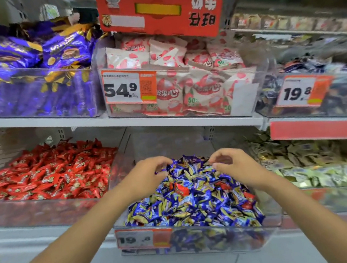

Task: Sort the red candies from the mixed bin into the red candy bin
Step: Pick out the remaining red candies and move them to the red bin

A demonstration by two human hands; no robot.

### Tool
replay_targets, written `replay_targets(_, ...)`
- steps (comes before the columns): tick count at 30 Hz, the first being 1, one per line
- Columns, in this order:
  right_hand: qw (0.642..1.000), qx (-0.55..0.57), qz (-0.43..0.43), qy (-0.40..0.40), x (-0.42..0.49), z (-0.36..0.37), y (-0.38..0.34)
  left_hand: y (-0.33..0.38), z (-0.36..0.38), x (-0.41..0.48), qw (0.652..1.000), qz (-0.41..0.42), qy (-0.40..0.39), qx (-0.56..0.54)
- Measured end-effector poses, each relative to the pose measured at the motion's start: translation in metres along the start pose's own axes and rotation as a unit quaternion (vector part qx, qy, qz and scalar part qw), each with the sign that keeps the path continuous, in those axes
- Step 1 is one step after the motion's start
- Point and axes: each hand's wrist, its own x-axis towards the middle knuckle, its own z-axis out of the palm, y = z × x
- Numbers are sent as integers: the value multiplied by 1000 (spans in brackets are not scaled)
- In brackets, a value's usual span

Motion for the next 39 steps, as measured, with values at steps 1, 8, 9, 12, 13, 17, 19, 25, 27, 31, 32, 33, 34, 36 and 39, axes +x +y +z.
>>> replay_targets(1, 1000, -17, -1, -7, 1, 2, -2, -2, 6, 4, 999, -25, -22, -11)
replay_targets(8, 971, -175, 94, -134, 7, 0, 17, -10, 40, 20, 994, -41, -96, -30)
replay_targets(9, 971, -146, 103, -159, 4, 3, 22, -7, 41, 21, 995, -40, -82, -38)
replay_targets(12, 991, -37, 74, -109, -2, 9, 26, 3, 39, 25, 993, -44, -14, -110)
replay_targets(13, 995, -12, 64, -71, -3, 7, 24, 6, 37, 25, 989, -53, 6, -139)
replay_targets(17, 998, 37, 48, 2, -6, -12, 13, 0, 24, 30, 968, -93, 51, -228)
replay_targets(19, 998, 34, 50, 1, -10, -16, 12, -7, 23, 32, 968, -114, 46, -217)
replay_targets(25, 996, 40, 73, -16, -9, -13, 17, -19, 51, 42, 971, -183, -17, -155)
replay_targets(27, 996, 47, 73, -17, -7, -12, 16, -21, 56, 48, 970, -185, -62, -142)
replay_targets(31, 996, 47, 71, -23, -3, -8, 17, -26, 61, 48, 977, -176, -102, -70)
replay_targets(32, 996, 45, 73, -23, -2, -7, 18, -28, 62, 47, 979, -173, -89, -68)
replay_targets(33, 996, 41, 75, -23, -1, -5, 20, -29, 62, 47, 980, -173, -69, -76)
replay_targets(34, 996, 40, 78, -25, -1, -4, 21, -29, 61, 47, 981, -166, -42, -88)
replay_targets(36, 995, 48, 80, -31, -1, -1, 21, -26, 54, 45, 980, -152, 14, -124)
replay_targets(39, 994, 67, 78, -37, -1, 5, 18, -17, 37, 40, 981, -114, 71, -142)
